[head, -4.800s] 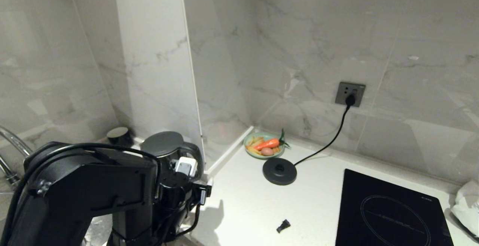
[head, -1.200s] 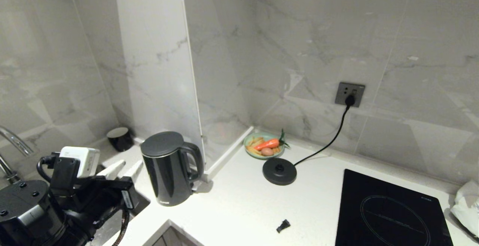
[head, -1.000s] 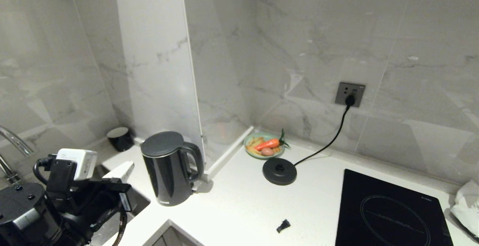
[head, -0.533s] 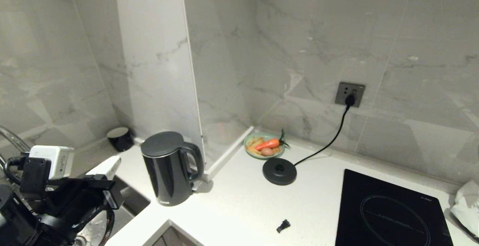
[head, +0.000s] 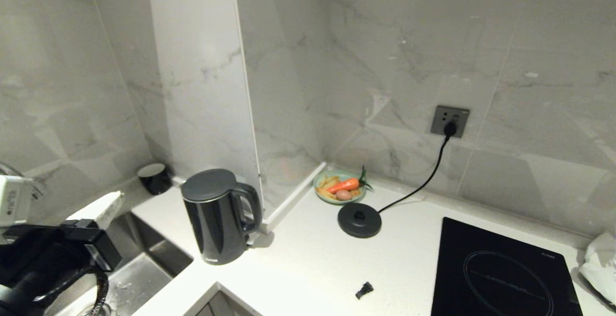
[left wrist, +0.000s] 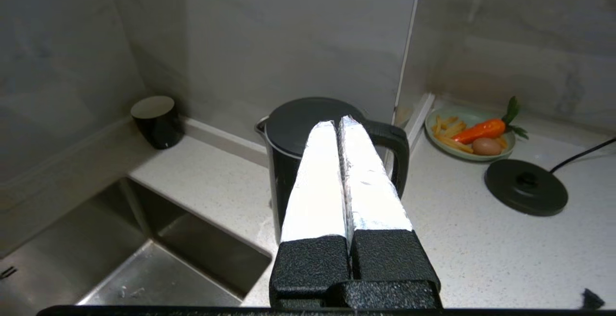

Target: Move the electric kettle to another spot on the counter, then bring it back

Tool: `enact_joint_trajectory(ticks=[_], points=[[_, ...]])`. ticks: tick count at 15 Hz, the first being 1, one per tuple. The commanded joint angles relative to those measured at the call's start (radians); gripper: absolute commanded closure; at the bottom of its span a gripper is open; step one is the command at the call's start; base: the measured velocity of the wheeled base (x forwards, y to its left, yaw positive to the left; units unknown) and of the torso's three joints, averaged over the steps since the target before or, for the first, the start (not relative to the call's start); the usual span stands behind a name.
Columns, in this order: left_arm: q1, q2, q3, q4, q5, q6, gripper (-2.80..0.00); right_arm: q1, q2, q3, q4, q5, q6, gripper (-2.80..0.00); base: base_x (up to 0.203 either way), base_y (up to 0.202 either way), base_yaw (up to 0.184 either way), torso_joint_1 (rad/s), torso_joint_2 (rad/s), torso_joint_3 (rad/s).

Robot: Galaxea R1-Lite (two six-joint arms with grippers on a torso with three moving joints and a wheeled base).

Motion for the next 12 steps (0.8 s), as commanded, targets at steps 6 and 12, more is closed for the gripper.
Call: enact_joint_trajectory(ticks=[6,12], points=[[0.01,-0.456,-0.248,0.689,-0.025,-0.007,0.0,0.0,0.0,0.0,0.0,0.0,0.0,0.0,0.0,0.0,0.0,0.0,0.0,0.0],[0.111,-0.694,-0.493,1.134,-0.047,-0.002,0.0,0.0,0.0,0.0,0.0,0.0,0.0,0.0,0.0,0.0,0.0,0.0,0.0,0.0]])
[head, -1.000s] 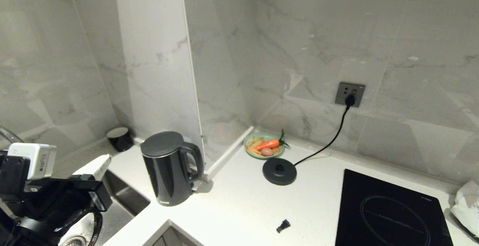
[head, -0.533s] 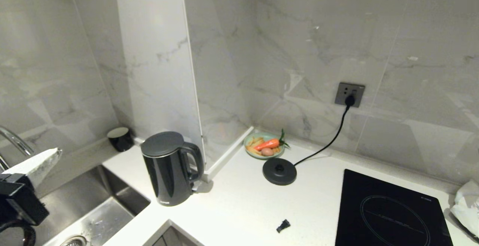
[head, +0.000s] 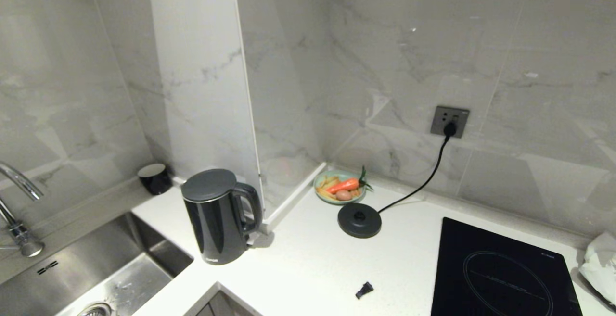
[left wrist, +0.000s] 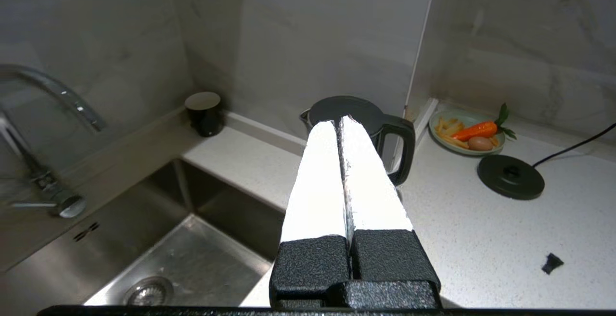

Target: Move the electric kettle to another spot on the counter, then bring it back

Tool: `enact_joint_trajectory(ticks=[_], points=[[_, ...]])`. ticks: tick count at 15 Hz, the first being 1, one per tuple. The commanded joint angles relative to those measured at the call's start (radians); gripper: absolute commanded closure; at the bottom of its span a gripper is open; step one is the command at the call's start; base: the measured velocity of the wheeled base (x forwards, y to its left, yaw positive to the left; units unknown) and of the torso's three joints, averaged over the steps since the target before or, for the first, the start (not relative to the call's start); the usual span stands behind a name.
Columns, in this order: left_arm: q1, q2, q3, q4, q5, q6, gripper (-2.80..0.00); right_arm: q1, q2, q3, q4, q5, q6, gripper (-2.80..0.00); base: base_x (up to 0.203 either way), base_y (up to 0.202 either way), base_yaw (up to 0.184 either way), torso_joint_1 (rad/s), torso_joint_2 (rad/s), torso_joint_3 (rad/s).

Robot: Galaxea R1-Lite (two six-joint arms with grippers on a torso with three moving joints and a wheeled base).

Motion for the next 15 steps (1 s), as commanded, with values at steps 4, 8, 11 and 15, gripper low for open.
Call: enact_joint_trajectory(ticks=[4,8,11,15], points=[[0.127,-0.153,-0.106,0.167,-0.001,0.005,0.0,0.0,0.0,0.0,0.0,0.0,-0.001,0.0,0.0,0.0,0.0,0.0,0.0,0.0],[0.244,-0.23,-0.142,0.242,-0.016,0.036,0.0,0.0,0.0,0.0,0.0,0.0,-0.001,0.0,0.0,0.0,0.0,0.0,0.0,0.0],[0.307,-0.308,-0.13,0.304,-0.106,0.043,0.0,0.0,0.0,0.0,0.0,0.0,-0.001,0.0,0.0,0.0,0.0,0.0,0.0,0.0],[0.293,-0.383,-0.056,0.3,-0.133,0.043,0.0,0.0,0.0,0.0,0.0,0.0,-0.001,0.0,0.0,0.0,0.0,0.0,0.0,0.0]])
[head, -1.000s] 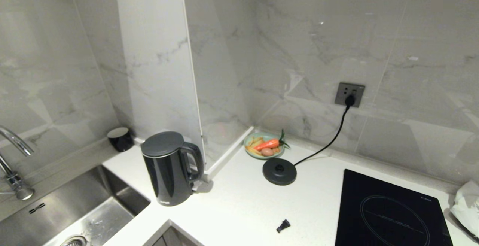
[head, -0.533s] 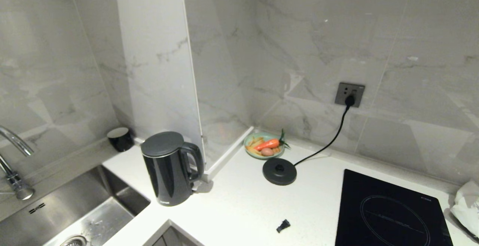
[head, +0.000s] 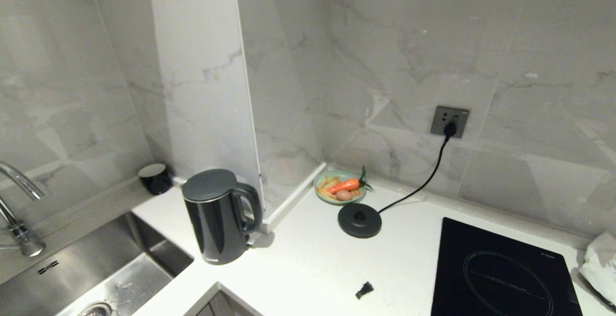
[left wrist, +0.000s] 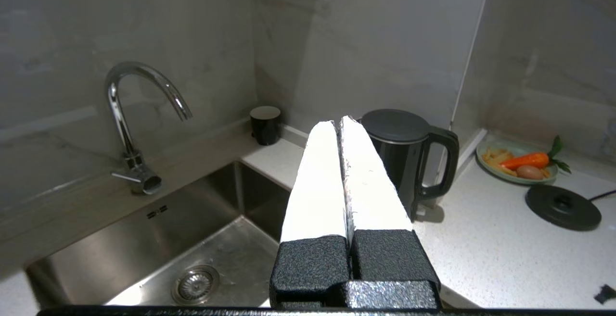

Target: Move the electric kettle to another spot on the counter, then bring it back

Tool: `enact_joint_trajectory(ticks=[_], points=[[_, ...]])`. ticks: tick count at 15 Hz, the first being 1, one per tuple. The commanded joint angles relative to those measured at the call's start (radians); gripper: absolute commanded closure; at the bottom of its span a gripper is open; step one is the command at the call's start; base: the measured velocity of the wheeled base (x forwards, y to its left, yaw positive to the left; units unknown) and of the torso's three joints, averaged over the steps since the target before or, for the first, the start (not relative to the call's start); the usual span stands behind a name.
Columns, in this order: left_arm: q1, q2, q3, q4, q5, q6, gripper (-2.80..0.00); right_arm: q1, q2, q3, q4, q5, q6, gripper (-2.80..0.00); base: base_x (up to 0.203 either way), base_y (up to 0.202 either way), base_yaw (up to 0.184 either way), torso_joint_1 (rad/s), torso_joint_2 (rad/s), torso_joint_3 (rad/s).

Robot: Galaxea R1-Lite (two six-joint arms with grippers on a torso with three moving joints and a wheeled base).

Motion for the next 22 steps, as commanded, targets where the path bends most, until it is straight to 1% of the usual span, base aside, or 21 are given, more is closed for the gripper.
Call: enact_joint_trajectory(ticks=[1,6,10,12,14,15,16,17,18,22], points=[[-0.009,-0.067,0.055,0.0,-0.012,0.0,0.0,0.0,0.0,0.0,0.0,0.0,-0.001,0.0,0.0,0.0,0.0,0.0,0.0,0.0],[-0.015,-0.169,0.212,0.0,-0.031,0.0,0.0,0.0,0.0,0.0,0.0,0.0,-0.001,0.0,0.0,0.0,0.0,0.0,0.0,0.0],[-0.015,-0.171,0.333,-0.014,-0.029,-0.014,0.0,0.0,0.0,0.0,0.0,0.0,-0.001,0.0,0.0,0.0,0.0,0.0,0.0,0.0],[-0.014,-0.171,0.444,-0.081,-0.03,-0.016,0.0,0.0,0.0,0.0,0.0,0.0,-0.001,0.0,0.0,0.0,0.0,0.0,0.0,0.0],[-0.014,-0.171,0.552,-0.184,-0.03,-0.016,0.0,0.0,0.0,0.0,0.0,0.0,-0.001,0.0,0.0,0.0,0.0,0.0,0.0,0.0],[-0.014,-0.171,0.603,-0.255,-0.034,-0.018,0.0,0.0,0.0,0.0,0.0,0.0,-0.001,0.0,0.0,0.0,0.0,0.0,0.0,0.0],[-0.014,-0.171,0.625,-0.31,-0.06,-0.043,0.0,0.0,0.0,0.0,0.0,0.0,-0.001,0.0,0.0,0.0,0.0,0.0,0.0,0.0],[-0.014,-0.171,0.633,-0.326,-0.082,-0.094,0.0,0.0,0.0,0.0,0.0,0.0,-0.001,0.0,0.0,0.0,0.0,0.0,0.0,0.0],[-0.014,-0.171,0.638,-0.333,-0.095,-0.115,0.0,0.0,0.0,0.0,0.0,0.0,-0.001,0.0,0.0,0.0,0.0,0.0,0.0,0.0],[-0.014,-0.171,0.64,-0.346,-0.101,-0.107,0.0,0.0,0.0,0.0,0.0,0.0,-0.001,0.0,0.0,0.0,0.0,0.0,0.0,0.0]])
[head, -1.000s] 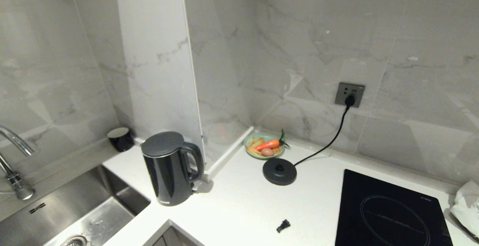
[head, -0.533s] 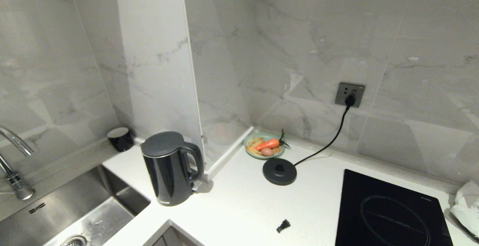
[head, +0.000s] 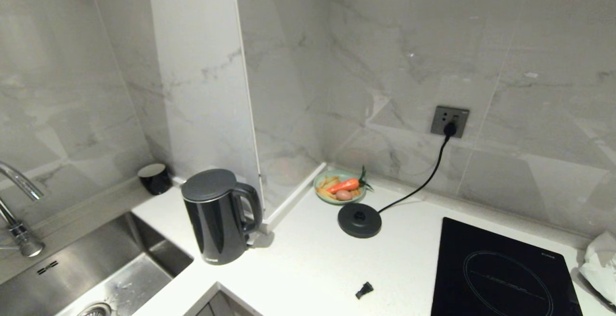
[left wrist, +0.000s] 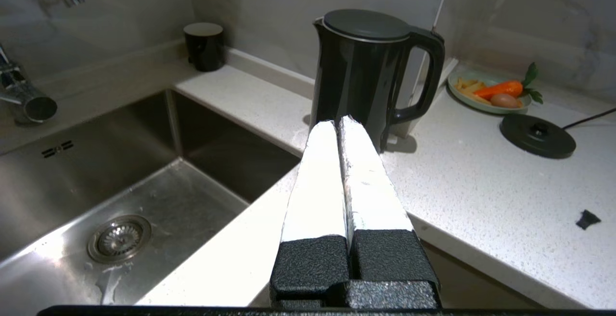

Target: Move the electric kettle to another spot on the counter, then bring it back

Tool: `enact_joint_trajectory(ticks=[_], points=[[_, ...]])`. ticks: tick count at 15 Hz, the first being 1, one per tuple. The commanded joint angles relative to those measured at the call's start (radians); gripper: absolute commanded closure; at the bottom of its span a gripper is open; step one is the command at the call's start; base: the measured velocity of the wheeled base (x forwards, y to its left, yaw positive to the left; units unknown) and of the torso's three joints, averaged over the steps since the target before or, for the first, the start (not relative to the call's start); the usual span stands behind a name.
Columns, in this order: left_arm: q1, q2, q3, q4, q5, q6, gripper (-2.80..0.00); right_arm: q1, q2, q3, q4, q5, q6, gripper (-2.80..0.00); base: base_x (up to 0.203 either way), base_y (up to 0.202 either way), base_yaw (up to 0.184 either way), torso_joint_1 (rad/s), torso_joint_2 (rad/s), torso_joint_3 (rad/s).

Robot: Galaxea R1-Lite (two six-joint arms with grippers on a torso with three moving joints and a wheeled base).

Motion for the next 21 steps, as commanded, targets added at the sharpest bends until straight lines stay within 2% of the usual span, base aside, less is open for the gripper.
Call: enact_joint_trajectory(ticks=[1,4,7,11,13,16,21], points=[[0.0,0.001,0.0,-0.019,-0.001,0.01,0.0,0.0,0.0,0.0,0.0,0.0,-0.001,0.0,0.0,0.0,0.0,0.0,0.0,0.0],[0.0,0.001,0.013,-0.037,-0.002,0.051,0.0,0.0,0.0,0.0,0.0,0.0,-0.001,0.0,0.0,0.0,0.0,0.0,0.0,0.0],[0.0,0.002,0.032,-0.034,-0.04,0.049,0.0,0.0,0.0,0.0,0.0,0.0,-0.001,0.0,0.0,0.0,0.0,0.0,0.0,0.0],[0.002,0.002,0.031,-0.029,-0.041,0.08,0.0,0.0,0.0,0.0,0.0,0.0,-0.001,0.0,0.0,0.0,0.0,0.0,0.0,0.0],[0.0,0.002,0.031,-0.027,-0.039,0.073,0.0,0.0,0.0,0.0,0.0,0.0,-0.001,0.0,0.0,0.0,0.0,0.0,0.0,0.0],[0.0,0.003,0.02,0.033,-0.042,0.108,0.0,0.0,0.0,0.0,0.0,0.0,-0.001,0.0,0.0,0.0,0.0,0.0,0.0,0.0],[0.0,0.002,0.02,0.034,-0.043,0.083,0.0,0.0,0.0,0.0,0.0,0.0,-0.001,0.0,0.0,0.0,0.0,0.0,0.0,0.0]])
